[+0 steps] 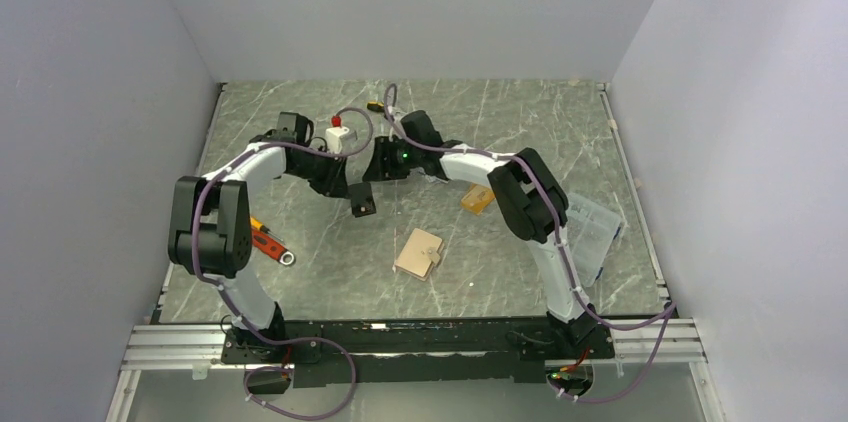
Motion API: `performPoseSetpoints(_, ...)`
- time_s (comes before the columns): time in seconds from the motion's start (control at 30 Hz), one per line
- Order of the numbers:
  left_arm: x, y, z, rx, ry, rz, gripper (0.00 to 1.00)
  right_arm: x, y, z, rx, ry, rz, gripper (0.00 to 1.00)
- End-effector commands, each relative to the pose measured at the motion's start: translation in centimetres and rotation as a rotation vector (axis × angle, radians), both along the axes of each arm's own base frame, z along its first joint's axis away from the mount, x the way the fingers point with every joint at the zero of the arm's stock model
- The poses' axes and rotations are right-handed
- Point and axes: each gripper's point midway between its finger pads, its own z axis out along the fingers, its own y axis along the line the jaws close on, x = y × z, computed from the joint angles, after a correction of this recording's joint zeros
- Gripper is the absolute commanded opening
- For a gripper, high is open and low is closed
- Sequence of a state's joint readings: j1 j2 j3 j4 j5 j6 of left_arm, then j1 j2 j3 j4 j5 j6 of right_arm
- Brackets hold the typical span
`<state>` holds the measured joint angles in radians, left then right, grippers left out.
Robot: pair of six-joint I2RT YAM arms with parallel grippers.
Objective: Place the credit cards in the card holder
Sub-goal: Pick up the credit card from the center of the board.
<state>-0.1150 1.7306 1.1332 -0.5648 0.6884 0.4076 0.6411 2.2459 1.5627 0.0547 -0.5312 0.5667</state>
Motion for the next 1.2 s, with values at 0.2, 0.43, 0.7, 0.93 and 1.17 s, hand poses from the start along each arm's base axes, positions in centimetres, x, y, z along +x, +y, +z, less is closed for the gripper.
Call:
performPoseSetpoints(0.2, -0.8, -0.2, 3.6, 0.027, -0.313, -0.226, 0.31, 0.3, 0.5, -1.1, -0.072, -0.048, -0.01, 0.52)
performPoseSetpoints(0.43, -0.5, -1.5, 1.4, 0.216, -0.393, -0.385, 0.31, 0.8, 0.3, -1.7, -0.097, -0.065, -0.03, 0.5)
performPoseSetpoints(0.7, 0.8, -1.4, -1.7, 0.386, -0.424, -0.454, 0.27, 0.4, -0.9, -2.8, -0.028, 0.043, -0.037, 0.5)
performPoseSetpoints(0.93, 1.4, 0.0, -3.0, 0.494, -0.446, -0.478, 0.24, 0.8, -1.4, -2.7, 0.024, 0.084, -0.034, 0.49)
performPoseSetpoints(1.17, 1.5, -1.1, -3.8, 0.501, -0.435, -0.503, 0.22, 0.5, -1.1, -2.8, 0.052, 0.1, -0.017, 0.49)
